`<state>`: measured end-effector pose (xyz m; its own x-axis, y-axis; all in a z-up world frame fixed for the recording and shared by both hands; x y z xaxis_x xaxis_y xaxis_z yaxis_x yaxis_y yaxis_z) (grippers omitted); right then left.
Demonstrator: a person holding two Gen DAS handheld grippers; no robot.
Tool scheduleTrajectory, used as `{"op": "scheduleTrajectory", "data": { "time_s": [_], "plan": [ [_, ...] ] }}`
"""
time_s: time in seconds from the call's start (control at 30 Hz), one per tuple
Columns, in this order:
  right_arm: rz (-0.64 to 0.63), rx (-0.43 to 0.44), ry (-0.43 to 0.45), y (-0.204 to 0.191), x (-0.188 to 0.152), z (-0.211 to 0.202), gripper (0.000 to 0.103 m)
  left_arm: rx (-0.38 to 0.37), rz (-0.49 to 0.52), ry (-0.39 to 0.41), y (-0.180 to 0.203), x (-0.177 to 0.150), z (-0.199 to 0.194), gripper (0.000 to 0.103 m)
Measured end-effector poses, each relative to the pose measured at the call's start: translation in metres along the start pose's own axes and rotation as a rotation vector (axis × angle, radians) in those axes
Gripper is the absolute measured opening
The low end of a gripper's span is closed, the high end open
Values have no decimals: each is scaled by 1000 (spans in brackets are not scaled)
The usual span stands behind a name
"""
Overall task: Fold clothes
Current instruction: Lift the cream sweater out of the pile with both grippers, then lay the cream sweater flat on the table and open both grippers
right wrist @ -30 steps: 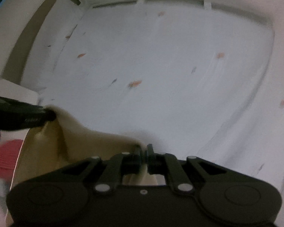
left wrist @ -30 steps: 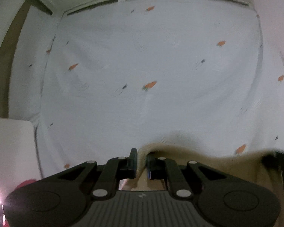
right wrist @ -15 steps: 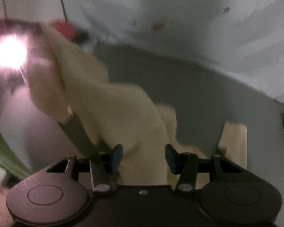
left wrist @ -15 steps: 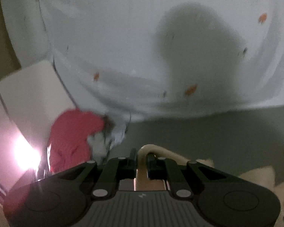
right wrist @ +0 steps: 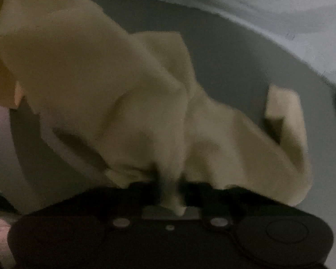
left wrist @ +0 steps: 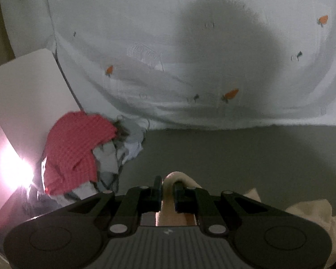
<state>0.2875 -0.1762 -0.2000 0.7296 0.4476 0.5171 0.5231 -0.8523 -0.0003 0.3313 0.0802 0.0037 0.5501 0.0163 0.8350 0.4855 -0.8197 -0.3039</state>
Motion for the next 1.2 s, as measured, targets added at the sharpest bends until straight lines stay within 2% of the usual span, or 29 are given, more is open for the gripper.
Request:
{"op": "scheduleTrajectory", "data": {
  "time_s": [0.1,0.13,0.23,0.33,0.47,0.57,0.67,0.8,0.87,0.93,1.03,1.1,1.2],
  "plan": [
    [107,-7,190,34,25,-48,6,-19,-50,52,-8,21,-6,11],
    [134,-33,264,48,36,-69,6,-26,-68,71,-11,28,-9,11],
    [124,-153,445,84,61,-127,6,-54,-146,156,-22,57,-22,10],
    [157,-184,613,116,77,-188,6,-80,-203,251,-31,75,-55,10],
    [128,-212,797,131,78,-265,6,-115,-279,375,-43,99,-100,10],
    [131,-207,902,138,66,-308,6,-136,-315,408,-55,96,-134,10],
    [141,-185,974,139,52,-344,6,-124,-325,410,-65,86,-164,10],
    [173,-151,1052,145,27,-375,6,-105,-375,366,-70,67,-195,10],
    [189,-135,1059,151,18,-381,7,-90,-399,341,-69,55,-207,10],
    [206,-105,1052,154,8,-379,7,-96,-416,283,-70,44,-207,10],
    [266,-55,988,164,1,-367,7,-111,-433,180,-69,29,-202,10],
    [295,-58,917,163,-1,-352,7,-125,-433,96,-67,19,-194,10],
    [329,-55,806,164,2,-321,7,-83,-369,24,-57,5,-178,10]
  ]
}}
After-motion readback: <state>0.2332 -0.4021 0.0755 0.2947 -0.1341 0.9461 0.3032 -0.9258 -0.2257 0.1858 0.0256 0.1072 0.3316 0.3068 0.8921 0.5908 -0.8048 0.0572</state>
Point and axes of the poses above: each gripper's, at about its wrist camera, not at the fingertips, and z roughly the way its jaws point, y to its right, x to its top, the point moved 2 cm from there along z, roughly the way its jaws point, and after that the axes turned 8 degrees about x, right-handed, at the moved point
